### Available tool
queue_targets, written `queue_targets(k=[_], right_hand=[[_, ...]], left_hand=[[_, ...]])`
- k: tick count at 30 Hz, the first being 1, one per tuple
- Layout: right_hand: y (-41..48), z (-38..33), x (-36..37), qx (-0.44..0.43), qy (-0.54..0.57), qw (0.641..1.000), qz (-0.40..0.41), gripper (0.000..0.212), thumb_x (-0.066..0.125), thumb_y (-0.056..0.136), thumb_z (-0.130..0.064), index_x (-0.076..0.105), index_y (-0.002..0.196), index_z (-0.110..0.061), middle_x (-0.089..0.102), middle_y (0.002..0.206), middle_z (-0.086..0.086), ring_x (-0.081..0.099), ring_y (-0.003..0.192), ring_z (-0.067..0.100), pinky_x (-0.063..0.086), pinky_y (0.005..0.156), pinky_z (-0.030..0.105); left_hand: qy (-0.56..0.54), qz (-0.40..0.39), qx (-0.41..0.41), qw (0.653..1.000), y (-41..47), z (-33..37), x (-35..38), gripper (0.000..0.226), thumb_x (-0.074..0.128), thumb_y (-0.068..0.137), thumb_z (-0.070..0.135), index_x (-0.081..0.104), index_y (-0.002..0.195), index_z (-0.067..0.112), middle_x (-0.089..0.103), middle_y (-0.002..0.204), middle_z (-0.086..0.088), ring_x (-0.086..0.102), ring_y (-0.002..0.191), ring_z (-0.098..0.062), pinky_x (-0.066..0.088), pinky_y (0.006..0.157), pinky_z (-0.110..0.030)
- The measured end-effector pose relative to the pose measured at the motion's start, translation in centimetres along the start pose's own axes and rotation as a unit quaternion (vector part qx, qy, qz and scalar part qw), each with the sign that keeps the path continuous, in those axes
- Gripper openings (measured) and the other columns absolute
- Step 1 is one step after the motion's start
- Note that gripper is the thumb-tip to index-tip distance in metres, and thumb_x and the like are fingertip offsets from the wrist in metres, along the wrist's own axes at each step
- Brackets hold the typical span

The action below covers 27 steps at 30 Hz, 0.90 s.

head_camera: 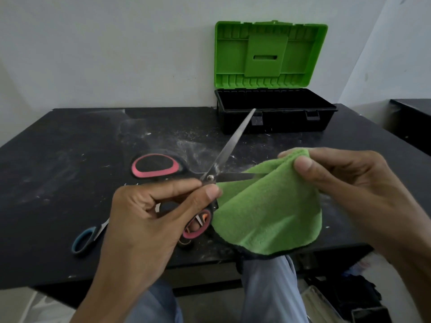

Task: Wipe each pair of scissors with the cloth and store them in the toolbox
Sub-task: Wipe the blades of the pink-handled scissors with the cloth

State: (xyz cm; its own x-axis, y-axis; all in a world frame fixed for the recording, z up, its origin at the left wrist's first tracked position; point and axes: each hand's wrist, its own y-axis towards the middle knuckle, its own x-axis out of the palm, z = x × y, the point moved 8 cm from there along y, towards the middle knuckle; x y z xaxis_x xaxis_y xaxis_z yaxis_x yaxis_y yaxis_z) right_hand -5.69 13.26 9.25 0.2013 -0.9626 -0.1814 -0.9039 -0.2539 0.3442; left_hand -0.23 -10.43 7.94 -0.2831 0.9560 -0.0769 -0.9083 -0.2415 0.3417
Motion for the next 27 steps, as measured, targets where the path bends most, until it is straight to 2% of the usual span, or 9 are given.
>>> queue_targets(k=[2, 4, 7, 9, 13, 15, 19, 23, 27], right_hand=[[0.2, -0.2, -0.2, -0.001, -0.004, 1.000, 0.009, 0.027, 0.069, 0.083, -0.029, 0.084, 0.104, -0.020, 0.084, 0.106, -0.003, 0.078, 0.106, 0.011, 0.060, 0.087, 0.017], [0.5, -0.6, -0.6, -0.009, -0.009, 1.000, 0.024, 0.026, 0.070, 0.083, -0.031, 0.086, 0.101, -0.022, 0.084, 0.105, -0.005, 0.078, 0.105, 0.009, 0.059, 0.087, 0.016], [0.8, -1.1, -1.1, -0.018, -0.016, 0.999, 0.035, 0.022, 0.070, 0.083, -0.035, 0.086, 0.098, -0.034, 0.083, 0.105, -0.009, 0.077, 0.105, 0.007, 0.058, 0.088, 0.016], [0.9, -1.5, -1.2, -0.025, -0.023, 0.999, 0.036, 0.021, 0.070, 0.084, -0.035, 0.086, 0.097, -0.038, 0.083, 0.106, -0.012, 0.077, 0.106, 0.006, 0.057, 0.090, 0.015], [0.9, -1.3, -0.1, -0.013, -0.015, 1.000, 0.008, 0.021, 0.071, 0.084, -0.032, 0.087, 0.097, -0.028, 0.084, 0.106, -0.008, 0.078, 0.105, 0.009, 0.059, 0.086, 0.016], [0.8, -0.6, 1.2, 0.002, -0.051, 0.998, -0.024, 0.022, 0.072, 0.087, -0.030, 0.085, 0.103, -0.025, 0.083, 0.107, -0.008, 0.078, 0.104, 0.011, 0.061, 0.087, 0.020], [0.4, 0.6, 3.3, 0.042, -0.127, 0.989, -0.065, 0.023, 0.076, 0.083, -0.041, 0.085, 0.103, -0.034, 0.081, 0.104, -0.020, 0.077, 0.095, -0.001, 0.060, 0.076, 0.018], [0.3, 1.2, 2.8, 0.047, -0.178, 0.983, -0.018, 0.022, 0.079, 0.075, -0.054, 0.084, 0.088, -0.038, 0.080, 0.091, -0.016, 0.076, 0.083, 0.000, 0.058, 0.071, 0.023], [0.0, 1.1, 1.8, 0.021, -0.206, 0.978, 0.027, 0.016, 0.079, 0.078, -0.050, 0.083, 0.083, -0.035, 0.080, 0.082, -0.013, 0.076, 0.073, 0.007, 0.062, 0.065, 0.028]], left_hand=[[0.028, 0.002, 0.014, 1.000, 0.1, 0.3, -0.3, 0.012, 0.081, 0.067, 0.026, 0.082, 0.079, 0.027, 0.078, 0.072, 0.000, 0.071, 0.065, -0.033, 0.060, 0.062, -0.035], [0.046, -0.005, 0.024, 0.999, 0.2, 0.4, -0.5, 0.011, 0.080, 0.069, 0.028, 0.082, 0.080, 0.028, 0.078, 0.073, 0.002, 0.071, 0.068, -0.035, 0.059, 0.066, -0.038], [0.041, -0.014, 0.024, 0.999, 0.3, 0.5, -0.8, 0.007, 0.078, 0.070, 0.028, 0.082, 0.076, 0.029, 0.078, 0.073, 0.005, 0.073, 0.071, -0.029, 0.058, 0.069, -0.031], [0.037, -0.023, 0.017, 0.999, 0.3, 0.2, -0.7, 0.005, 0.077, 0.071, 0.029, 0.082, 0.074, 0.029, 0.078, 0.073, 0.004, 0.072, 0.072, -0.032, 0.057, 0.070, -0.035], [0.024, -0.043, 0.007, 0.999, 0.0, -0.3, 0.4, 0.005, 0.077, 0.073, 0.026, 0.082, 0.072, 0.027, 0.078, 0.071, 0.002, 0.071, 0.068, -0.034, 0.058, 0.063, -0.032], [0.001, -0.049, -0.010, 0.999, -0.2, -0.7, 1.0, 0.005, 0.077, 0.074, 0.025, 0.082, 0.072, 0.025, 0.078, 0.072, -0.001, 0.068, 0.070, -0.040, 0.058, 0.064, -0.035], [-0.045, -0.053, -0.069, 0.995, -0.6, -2.3, 1.6, 0.008, 0.077, 0.072, 0.026, 0.082, 0.078, 0.024, 0.079, 0.076, -0.002, 0.068, 0.073, -0.048, 0.059, 0.066, -0.037], [-0.081, -0.051, -0.123, 0.988, -1.0, -3.9, 1.5, 0.009, 0.076, 0.075, 0.021, 0.082, 0.080, 0.018, 0.079, 0.079, -0.006, 0.068, 0.070, -0.031, 0.057, 0.061, -0.025], [-0.058, -0.055, -0.129, 0.988, -1.1, -4.5, 1.4, 0.008, 0.077, 0.075, 0.023, 0.082, 0.078, 0.019, 0.079, 0.078, -0.004, 0.070, 0.070, -0.041, 0.056, 0.058, -0.026]])
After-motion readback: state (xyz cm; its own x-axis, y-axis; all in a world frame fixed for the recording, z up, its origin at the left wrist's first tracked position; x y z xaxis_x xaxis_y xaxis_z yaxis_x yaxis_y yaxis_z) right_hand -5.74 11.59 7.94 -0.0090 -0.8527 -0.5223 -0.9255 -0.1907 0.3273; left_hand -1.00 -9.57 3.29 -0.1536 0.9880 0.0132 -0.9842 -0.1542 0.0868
